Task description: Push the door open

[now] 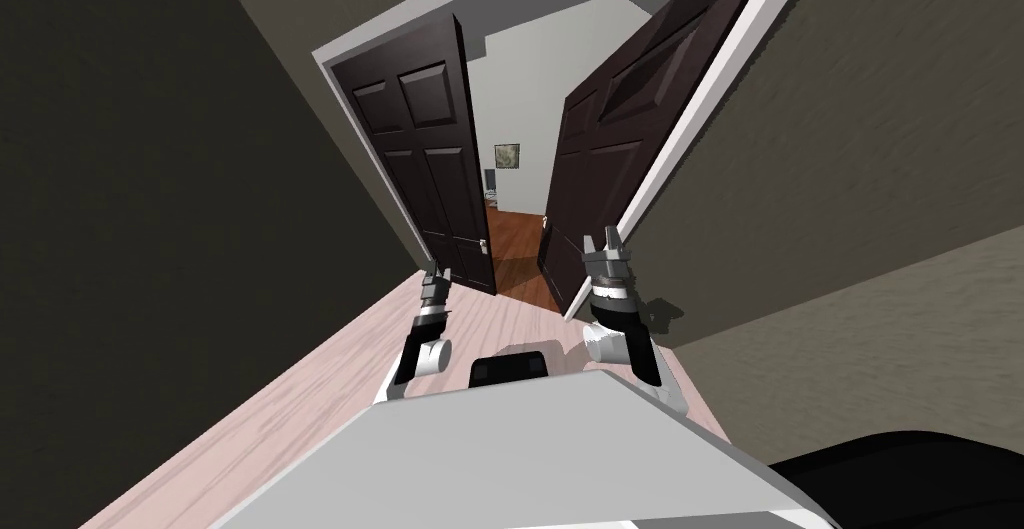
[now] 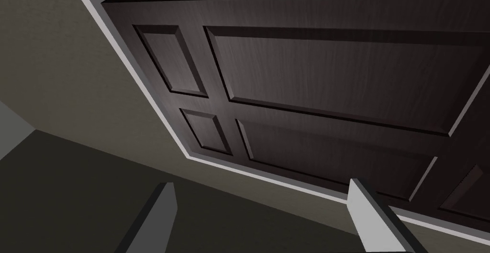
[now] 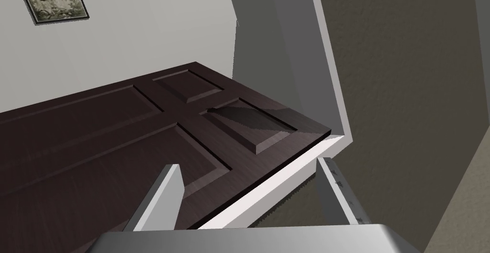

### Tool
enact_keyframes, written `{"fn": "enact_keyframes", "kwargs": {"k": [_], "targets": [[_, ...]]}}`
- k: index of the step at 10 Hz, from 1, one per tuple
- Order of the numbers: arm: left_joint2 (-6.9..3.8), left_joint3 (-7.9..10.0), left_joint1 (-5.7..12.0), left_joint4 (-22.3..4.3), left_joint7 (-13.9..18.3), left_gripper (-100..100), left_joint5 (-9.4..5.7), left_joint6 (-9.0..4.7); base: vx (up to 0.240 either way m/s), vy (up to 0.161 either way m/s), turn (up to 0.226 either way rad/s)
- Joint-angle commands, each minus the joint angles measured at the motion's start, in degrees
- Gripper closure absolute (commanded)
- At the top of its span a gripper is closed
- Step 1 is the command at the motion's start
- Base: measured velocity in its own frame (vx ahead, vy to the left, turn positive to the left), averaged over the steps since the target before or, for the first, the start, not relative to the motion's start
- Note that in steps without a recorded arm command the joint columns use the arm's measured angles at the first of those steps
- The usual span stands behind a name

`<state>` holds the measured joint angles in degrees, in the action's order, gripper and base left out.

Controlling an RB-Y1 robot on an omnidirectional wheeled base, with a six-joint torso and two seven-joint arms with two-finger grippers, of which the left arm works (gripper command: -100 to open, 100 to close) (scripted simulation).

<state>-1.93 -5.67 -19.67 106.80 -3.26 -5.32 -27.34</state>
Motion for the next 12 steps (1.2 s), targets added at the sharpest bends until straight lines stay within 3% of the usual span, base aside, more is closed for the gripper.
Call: {"fn": "enact_keyframes", "kwargs": {"k": [1,3,5,6,8,9,11,12], "targets": [[-0.22,-0.27,1.01,-2.66,0.04,-100,-0.03,-0.55,0.061,0.036,-0.045],[-0.43,-0.46,1.94,-4.86,0.09,-100,-0.08,-1.12,0.065,0.042,-0.046],[-0.78,-0.87,3.89,-9.08,0.22,-100,-0.18,-2.30,0.063,0.057,-0.065],[-0.78,-0.87,3.89,-9.49,0.22,-100,-0.18,-2.30,0.049,0.044,-0.020],[-1.10,-1.28,5.86,-13.29,0.34,-100,-0.27,-3.51,0.070,0.050,-0.060],[-1.10,-1.28,5.86,-14.18,0.34,-100,-0.27,-3.51,0.064,0.056,-0.032],[-1.31,-1.70,7.89,-18.09,0.47,-100,-0.37,-4.75,0.059,0.065,-0.057],[-1.31,-1.70,7.89,-19.01,0.47,-100,-0.37,-4.75,0.051,0.051,-0.032]]}}
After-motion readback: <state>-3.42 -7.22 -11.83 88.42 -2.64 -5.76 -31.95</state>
